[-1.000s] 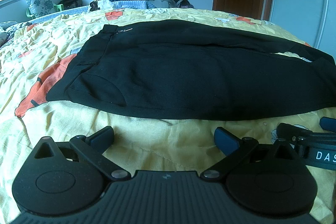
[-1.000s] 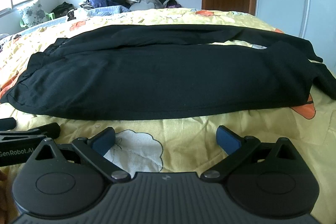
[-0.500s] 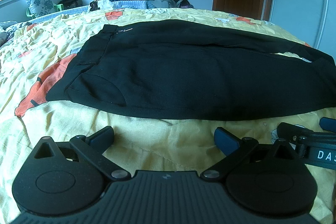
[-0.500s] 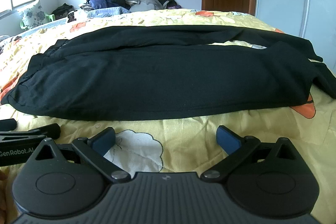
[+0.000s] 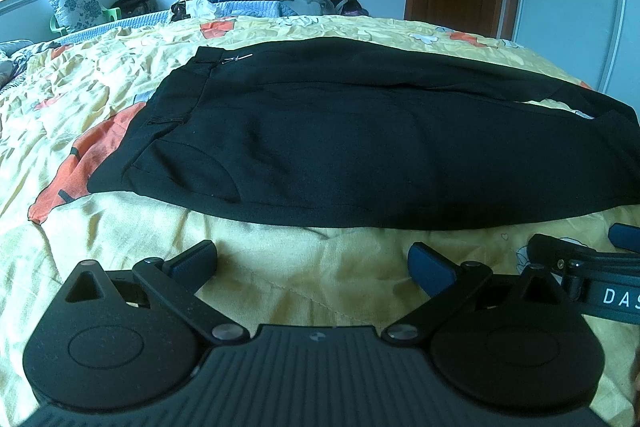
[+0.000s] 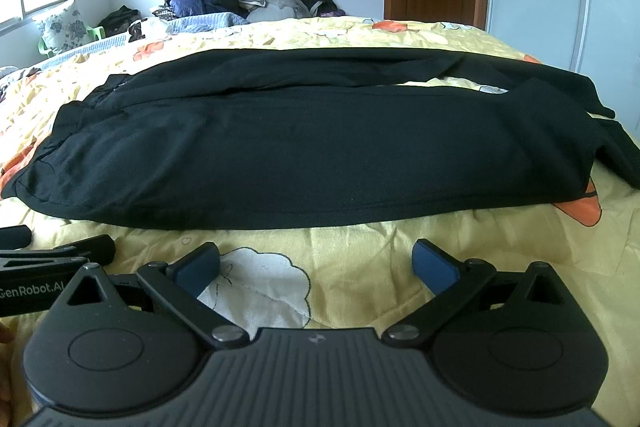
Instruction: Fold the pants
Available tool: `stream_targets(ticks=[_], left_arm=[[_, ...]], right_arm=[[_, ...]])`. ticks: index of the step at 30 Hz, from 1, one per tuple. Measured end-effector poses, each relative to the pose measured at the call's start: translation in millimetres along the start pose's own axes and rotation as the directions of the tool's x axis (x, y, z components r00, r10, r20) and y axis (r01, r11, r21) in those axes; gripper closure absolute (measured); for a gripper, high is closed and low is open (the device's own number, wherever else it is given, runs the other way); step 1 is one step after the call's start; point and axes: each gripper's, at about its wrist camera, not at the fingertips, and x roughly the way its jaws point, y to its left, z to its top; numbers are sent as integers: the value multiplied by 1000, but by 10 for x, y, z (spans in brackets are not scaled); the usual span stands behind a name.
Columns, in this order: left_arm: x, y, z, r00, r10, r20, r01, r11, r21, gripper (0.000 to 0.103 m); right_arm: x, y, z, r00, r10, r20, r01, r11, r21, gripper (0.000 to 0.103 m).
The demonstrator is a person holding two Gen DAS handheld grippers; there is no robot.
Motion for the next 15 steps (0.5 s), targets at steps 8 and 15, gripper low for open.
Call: stream_targets(ticks=[8,15], left_arm=[[0,2,-1,1000,0,0,0,1000,0,0],[0,3,-1,1000,-1,0,1,1000,0,0]], right_arm=[[-2,9,-2,1000,-2,-1,2,1000,-2,0],[-3,7,-2,1000,-3,0,3,1000,-1,0]])
